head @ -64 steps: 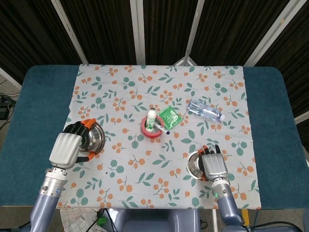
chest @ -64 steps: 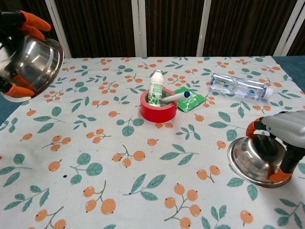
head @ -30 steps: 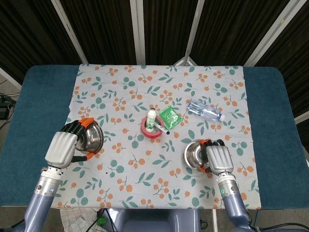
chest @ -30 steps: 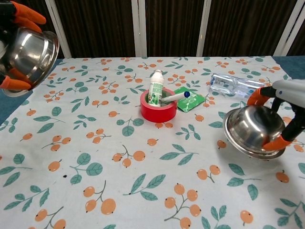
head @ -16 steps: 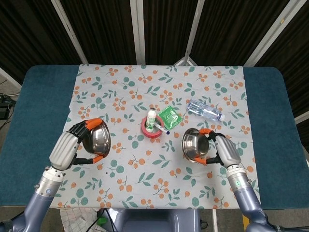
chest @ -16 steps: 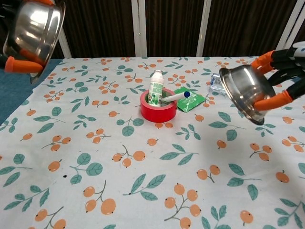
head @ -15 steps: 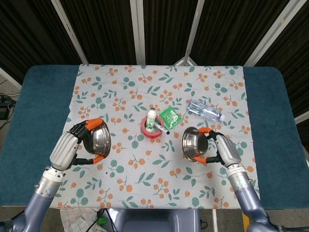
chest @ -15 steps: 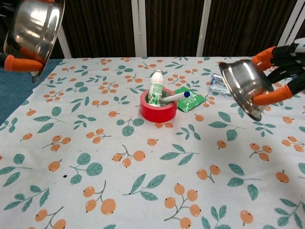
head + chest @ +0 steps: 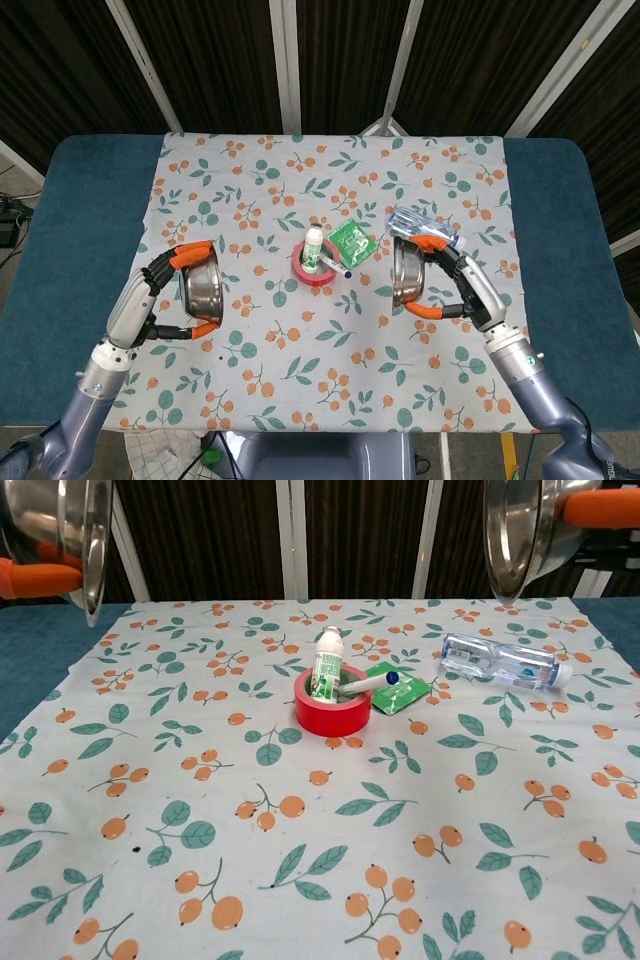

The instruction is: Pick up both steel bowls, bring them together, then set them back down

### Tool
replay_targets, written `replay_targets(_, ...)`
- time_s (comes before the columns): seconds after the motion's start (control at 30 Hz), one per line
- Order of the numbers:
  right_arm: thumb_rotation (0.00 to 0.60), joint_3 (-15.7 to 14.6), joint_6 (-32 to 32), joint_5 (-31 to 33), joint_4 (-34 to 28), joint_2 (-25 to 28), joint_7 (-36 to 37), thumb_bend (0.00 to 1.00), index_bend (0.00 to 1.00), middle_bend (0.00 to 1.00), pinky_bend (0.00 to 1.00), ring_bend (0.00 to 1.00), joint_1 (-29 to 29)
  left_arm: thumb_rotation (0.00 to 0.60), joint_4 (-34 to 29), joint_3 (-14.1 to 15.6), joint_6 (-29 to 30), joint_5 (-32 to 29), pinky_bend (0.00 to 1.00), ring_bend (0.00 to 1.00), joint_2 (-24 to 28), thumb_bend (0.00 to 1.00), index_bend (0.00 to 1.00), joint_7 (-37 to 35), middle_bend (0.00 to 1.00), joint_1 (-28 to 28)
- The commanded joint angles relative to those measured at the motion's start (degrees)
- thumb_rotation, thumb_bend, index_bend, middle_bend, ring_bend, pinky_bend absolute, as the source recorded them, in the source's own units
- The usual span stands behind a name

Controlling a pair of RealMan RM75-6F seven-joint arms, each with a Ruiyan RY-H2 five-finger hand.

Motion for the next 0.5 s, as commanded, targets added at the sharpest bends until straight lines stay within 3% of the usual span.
replay_targets(0.03, 0.6, -1.1, 1.3, -3.6, 1.2, -1.5, 2.4, 0.15, 0.57, 0.37, 0.17, 0.5, 0.7, 0.6, 2.8, -0.7, 1.4, 1.0, 0.38, 0.2, -3.0, 0.0, 0.2, -2.6, 0.2, -1.1)
replay_targets(0.2, 0.6, -2.4, 3.3, -6.2, 0.5, -3.5, 2.7, 0.15, 0.58, 0.37, 0.17, 0.5, 1.9, 0.6, 5.2, -0.5, 1.9, 1.9, 0.38, 0.2, -6.2, 0.0, 0.2, -3.6, 0.2, -2.1)
replay_targets(0.5, 0.6, -4.1, 4.0, -4.7, -0.7, -6.2, -5.0, 0.15, 0.58, 0.37, 0.17, 0.5, 3.9, 0.6, 6.0, 0.1, 3.9, 3.5, 0.38, 0.2, -9.5, 0.0, 0.2, -3.5, 0.2, -2.7)
